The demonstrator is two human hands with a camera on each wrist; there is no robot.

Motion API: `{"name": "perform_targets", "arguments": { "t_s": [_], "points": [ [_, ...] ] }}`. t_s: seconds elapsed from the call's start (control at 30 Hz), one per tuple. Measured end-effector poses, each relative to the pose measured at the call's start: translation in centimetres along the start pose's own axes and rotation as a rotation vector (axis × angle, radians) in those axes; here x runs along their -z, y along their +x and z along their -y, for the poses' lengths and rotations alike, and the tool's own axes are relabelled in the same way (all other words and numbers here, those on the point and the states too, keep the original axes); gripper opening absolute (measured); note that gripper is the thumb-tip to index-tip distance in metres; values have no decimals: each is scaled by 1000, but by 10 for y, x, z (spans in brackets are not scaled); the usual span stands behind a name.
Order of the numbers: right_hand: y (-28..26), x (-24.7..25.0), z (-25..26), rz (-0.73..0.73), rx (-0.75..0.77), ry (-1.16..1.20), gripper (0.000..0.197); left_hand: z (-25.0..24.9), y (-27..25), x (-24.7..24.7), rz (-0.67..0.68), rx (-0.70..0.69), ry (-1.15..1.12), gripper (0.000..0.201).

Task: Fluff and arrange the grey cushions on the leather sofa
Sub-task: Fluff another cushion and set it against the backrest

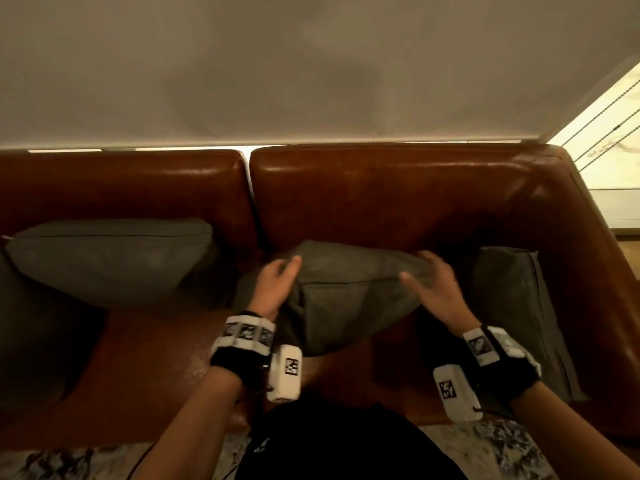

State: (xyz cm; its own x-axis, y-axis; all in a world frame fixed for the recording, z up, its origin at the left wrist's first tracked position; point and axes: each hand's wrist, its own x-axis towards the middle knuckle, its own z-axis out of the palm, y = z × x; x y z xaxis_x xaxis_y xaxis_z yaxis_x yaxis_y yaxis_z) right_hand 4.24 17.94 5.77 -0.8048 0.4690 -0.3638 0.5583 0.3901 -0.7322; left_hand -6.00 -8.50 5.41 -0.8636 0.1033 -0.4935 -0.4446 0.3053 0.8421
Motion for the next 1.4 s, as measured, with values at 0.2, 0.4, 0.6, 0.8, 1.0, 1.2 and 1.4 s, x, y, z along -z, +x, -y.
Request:
{"name": "perform_targets", "arguments": {
  "t_s": [0.2, 0.4, 0.6, 0.8, 1.0, 1.2, 1.4],
  "points": [
    [-26, -56, 12, 277, 115, -158, 47, -22, -21, -101, 232, -118, 322, 28],
    [15, -6, -43, -91, -312, 7, 22, 20, -6, -50, -17, -348, 496, 31],
    [0, -23, -12, 118, -17, -26, 13, 91, 0, 20, -214, 332, 378, 61],
    [-24, -64, -20, -6, -12, 24, 3, 110, 1, 28, -230, 213, 297, 36],
    [-25, -60, -18, -81, 57, -60, 9, 97, 15, 42, -235, 221, 431, 29],
    [-16, -68, -19, 64, -57, -314, 28, 101, 20, 52, -89, 258, 522, 26],
    [-20, -91, -19, 108, -138, -372, 36, 95, 18, 42, -103, 352, 495, 21]
  ]
}}
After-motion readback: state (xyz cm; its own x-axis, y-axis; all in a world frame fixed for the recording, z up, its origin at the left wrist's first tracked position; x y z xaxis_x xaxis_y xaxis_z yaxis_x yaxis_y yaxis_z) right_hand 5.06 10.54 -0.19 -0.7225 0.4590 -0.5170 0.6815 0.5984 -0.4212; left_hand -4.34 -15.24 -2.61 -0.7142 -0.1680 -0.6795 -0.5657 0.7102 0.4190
